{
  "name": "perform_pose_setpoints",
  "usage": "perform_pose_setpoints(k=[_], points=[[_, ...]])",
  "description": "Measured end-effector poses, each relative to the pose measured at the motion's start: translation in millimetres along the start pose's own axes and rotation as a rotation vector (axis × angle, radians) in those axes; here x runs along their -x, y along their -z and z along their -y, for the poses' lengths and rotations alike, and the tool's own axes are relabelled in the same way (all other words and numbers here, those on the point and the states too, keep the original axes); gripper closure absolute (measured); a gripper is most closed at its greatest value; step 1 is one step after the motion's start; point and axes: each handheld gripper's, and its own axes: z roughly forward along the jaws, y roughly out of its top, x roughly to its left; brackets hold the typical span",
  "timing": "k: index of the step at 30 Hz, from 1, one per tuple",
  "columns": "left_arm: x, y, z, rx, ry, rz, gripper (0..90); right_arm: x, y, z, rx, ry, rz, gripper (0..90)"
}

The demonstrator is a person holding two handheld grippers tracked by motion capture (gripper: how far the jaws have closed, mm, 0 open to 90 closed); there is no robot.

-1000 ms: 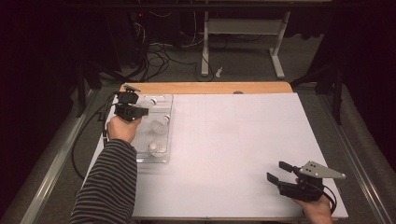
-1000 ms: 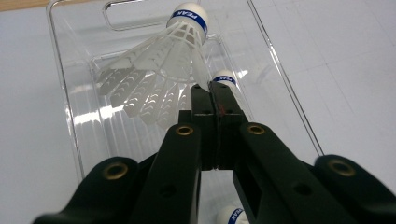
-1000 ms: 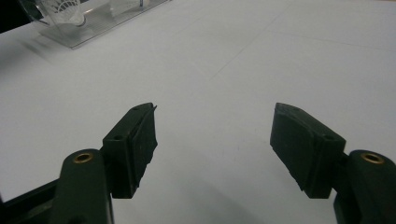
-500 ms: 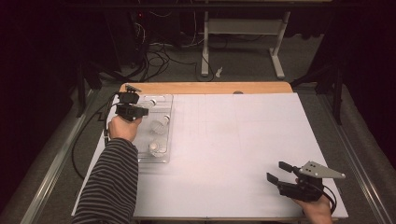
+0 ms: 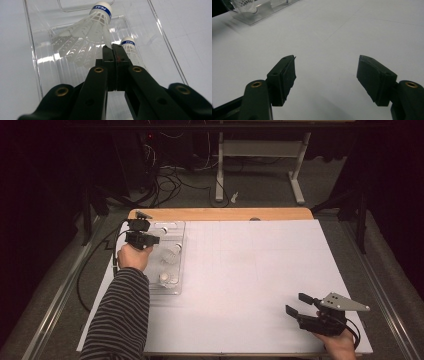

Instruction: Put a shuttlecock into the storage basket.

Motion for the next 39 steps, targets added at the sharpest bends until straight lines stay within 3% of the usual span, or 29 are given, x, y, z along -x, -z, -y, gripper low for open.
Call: perform_pose_setpoints(k=[7, 10, 14, 39], points=[[-0.3, -2.7, 0.3, -0.008, 0.002, 0.008, 89.5, 0.0, 0.0, 0.0, 0.0, 0.0, 0.0, 31.8], [2.4, -3.4, 2.9, -0.017, -0.016, 0.017, 74.1, 0.2, 0.4, 0.1, 0.0, -0.003, 0.0, 31.8], [3.9, -1.3, 6.3, -0.025, -0.028, 0.024, 68.4, 0.4, 0.1, 0.1, -0.001, 0.0, -0.001, 31.7], [15.4, 10.8, 11.7, 0.033, -0.069, 0.011, 51.2, 0.1, 0.1, -0.1, 0.001, 0.0, -0.001, 31.7]])
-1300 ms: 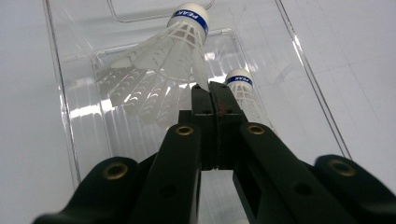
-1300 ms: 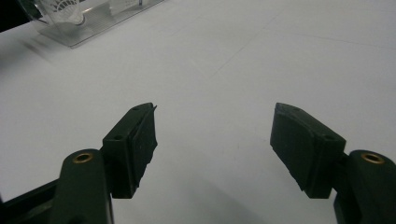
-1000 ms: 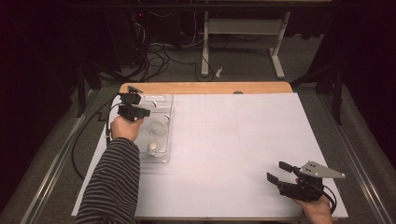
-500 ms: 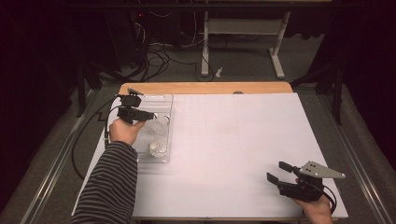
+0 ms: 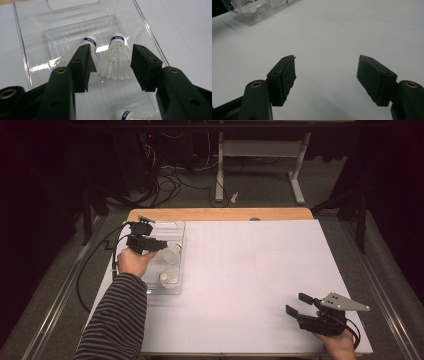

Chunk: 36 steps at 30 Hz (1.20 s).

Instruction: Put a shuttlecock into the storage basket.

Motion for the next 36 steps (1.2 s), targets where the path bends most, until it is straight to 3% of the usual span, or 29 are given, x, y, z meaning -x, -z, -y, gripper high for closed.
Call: perform_pose_setpoints(k=[33, 36], points=[[7.1, 19.2, 14.1, 0.046, -0.031, 0.028, 50.1, -0.2, 0.0, -0.2, 0.001, 0.002, -0.001, 31.7], [6.9, 19.6, 16.3, 0.056, -0.019, 0.038, 49.7, -0.3, -0.1, -0.2, 0.001, 0.002, -0.001, 31.7]])
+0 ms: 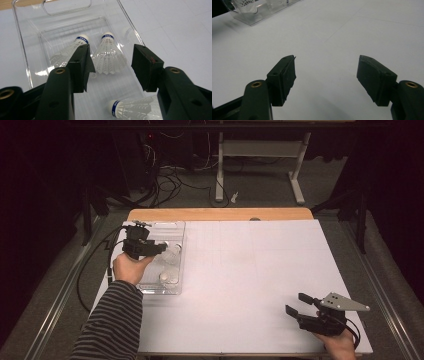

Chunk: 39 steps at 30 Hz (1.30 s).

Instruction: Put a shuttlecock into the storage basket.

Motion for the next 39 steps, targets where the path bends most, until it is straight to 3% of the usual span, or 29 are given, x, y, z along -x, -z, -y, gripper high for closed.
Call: perform_pose_setpoints(k=[19, 39], points=[[5.2, 8.7, 9.9, 0.019, -0.022, 0.014, 49.1, -0.3, -0.3, -0.1, -0.002, 0.002, 0.0, 31.7], [22.7, 16.6, 13.3, 0.029, -0.068, 0.034, 46.5, -0.3, 0.2, 0.0, 0.0, 0.002, 0.0, 31.7]])
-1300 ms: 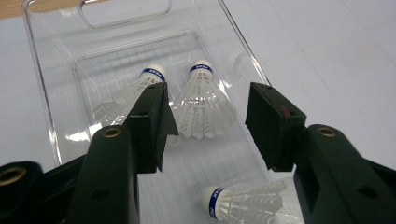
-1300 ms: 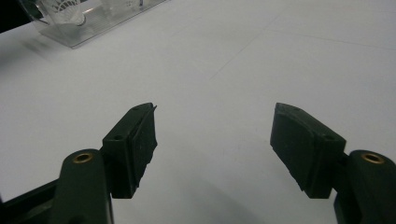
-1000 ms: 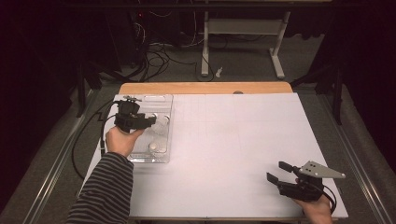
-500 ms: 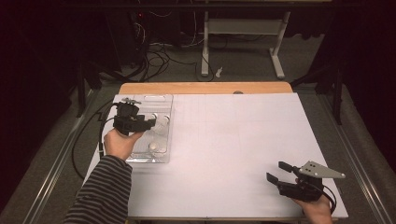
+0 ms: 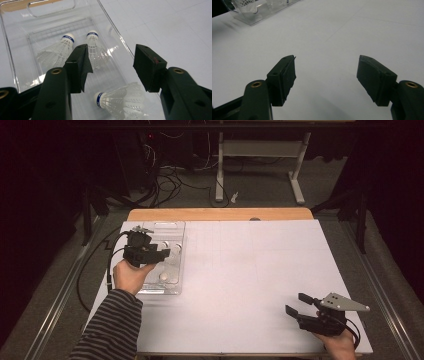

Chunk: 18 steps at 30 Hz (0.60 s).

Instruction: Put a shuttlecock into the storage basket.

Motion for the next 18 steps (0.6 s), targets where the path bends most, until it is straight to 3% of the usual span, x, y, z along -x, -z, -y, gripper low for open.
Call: perform_pose_setpoints(k=[18], points=[[4.2, 5.9, 10.2, 0.03, 0.006, 0.015, 44.7, 0.2, 0.2, 0.0, 0.002, -0.005, 0.001, 31.7]])
